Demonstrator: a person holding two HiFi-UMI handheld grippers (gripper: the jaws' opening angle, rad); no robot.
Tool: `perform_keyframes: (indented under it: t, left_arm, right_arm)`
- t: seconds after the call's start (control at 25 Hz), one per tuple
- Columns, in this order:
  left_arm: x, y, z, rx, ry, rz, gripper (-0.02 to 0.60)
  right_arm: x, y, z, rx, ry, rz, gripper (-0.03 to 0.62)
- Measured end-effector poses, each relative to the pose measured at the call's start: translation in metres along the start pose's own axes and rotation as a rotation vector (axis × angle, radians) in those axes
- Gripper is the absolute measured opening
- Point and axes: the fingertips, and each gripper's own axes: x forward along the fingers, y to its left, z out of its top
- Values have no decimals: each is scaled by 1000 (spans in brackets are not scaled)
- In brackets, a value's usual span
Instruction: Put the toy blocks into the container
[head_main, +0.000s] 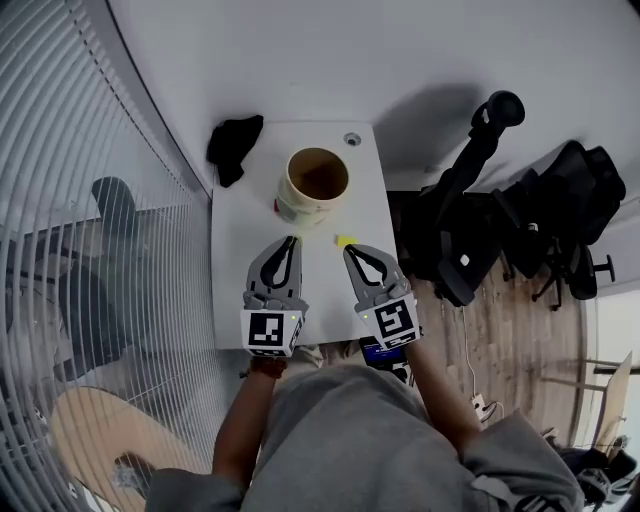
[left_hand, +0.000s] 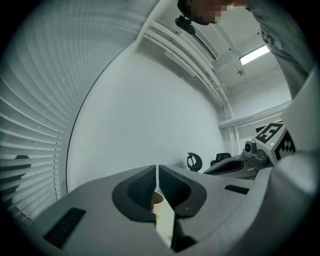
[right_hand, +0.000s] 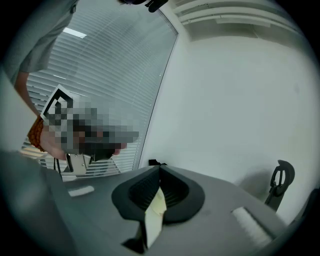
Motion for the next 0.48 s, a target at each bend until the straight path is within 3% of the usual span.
perform_keyframes:
  t: [0.48]
  left_arm:
    - [15,29,-8,-16,40,-28,25]
  right_arm:
    - [19,-21,-26,18,85,-46,12]
